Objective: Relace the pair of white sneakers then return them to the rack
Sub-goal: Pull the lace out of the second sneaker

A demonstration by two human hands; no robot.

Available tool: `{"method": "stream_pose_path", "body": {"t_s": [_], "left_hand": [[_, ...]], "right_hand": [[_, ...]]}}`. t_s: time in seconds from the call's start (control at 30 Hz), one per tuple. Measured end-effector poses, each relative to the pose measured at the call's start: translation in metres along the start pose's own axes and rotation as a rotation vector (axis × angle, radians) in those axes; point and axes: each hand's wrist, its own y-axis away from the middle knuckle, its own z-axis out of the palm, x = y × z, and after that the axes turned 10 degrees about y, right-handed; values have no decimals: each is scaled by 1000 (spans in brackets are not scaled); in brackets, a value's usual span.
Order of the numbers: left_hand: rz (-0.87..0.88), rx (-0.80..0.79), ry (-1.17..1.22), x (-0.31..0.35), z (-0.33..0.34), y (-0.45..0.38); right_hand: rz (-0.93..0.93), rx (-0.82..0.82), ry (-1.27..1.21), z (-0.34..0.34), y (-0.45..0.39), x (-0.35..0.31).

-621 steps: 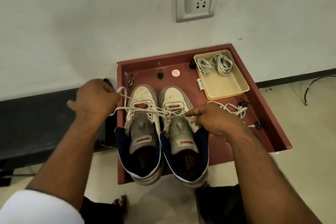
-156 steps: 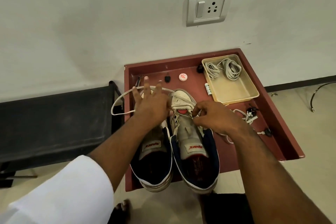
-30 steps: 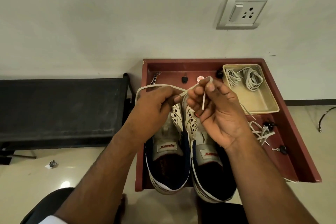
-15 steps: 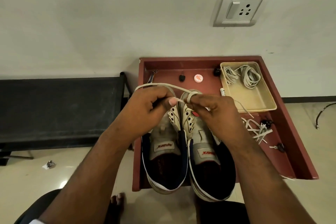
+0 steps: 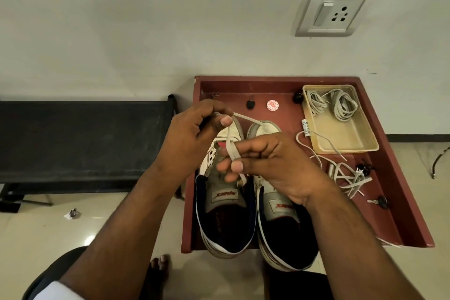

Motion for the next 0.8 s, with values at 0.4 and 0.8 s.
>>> {"method": "stream_pose_path", "body": {"t_s": [0.4,0.8], "left_hand": [[-42,-438,-207,-7,16,6],[141,-120,-66,5,0,0]], "right_hand": [[-160,666,65,-27,1,7],[0,8,382,-12,6,-9]]}}
